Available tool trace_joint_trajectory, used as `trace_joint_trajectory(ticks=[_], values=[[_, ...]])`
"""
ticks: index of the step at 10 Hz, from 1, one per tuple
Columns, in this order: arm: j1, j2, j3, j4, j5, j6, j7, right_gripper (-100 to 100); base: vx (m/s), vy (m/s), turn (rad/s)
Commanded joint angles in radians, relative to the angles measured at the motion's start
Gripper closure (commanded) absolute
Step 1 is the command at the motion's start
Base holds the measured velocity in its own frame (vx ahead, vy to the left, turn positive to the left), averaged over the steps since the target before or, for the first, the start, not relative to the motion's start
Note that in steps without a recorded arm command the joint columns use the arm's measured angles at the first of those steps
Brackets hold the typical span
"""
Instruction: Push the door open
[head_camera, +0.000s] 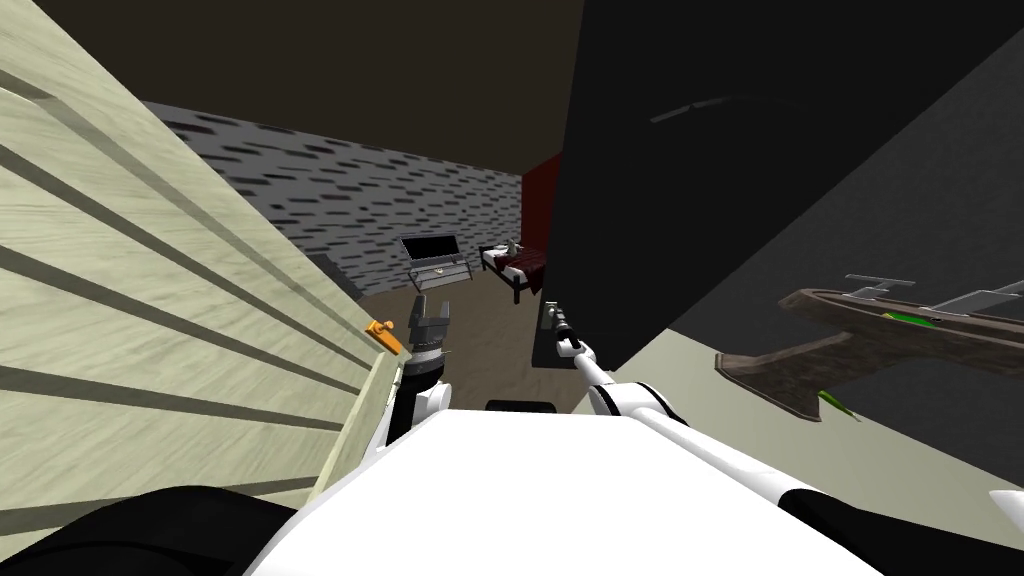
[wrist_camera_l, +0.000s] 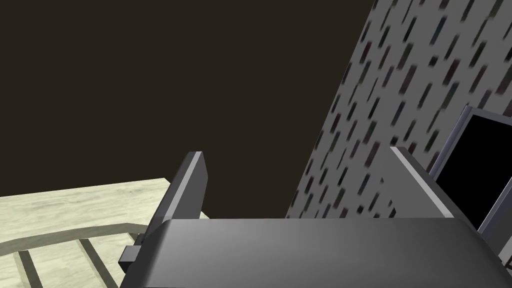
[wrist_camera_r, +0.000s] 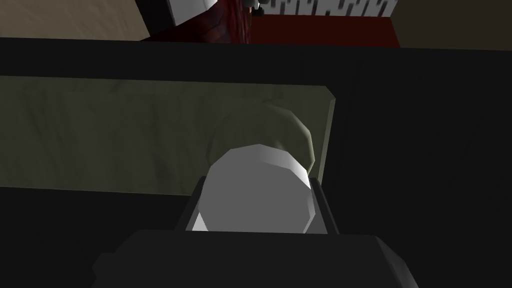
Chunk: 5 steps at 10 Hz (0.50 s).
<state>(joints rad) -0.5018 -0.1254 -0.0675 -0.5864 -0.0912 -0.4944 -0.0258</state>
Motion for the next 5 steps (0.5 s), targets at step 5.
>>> trace_joint_trajectory(ticks=[5], values=[[-0.012,-0.022,-0.047,0.036,-0.018,-0.021,0.013,100,0.097,0.075,-0.048]])
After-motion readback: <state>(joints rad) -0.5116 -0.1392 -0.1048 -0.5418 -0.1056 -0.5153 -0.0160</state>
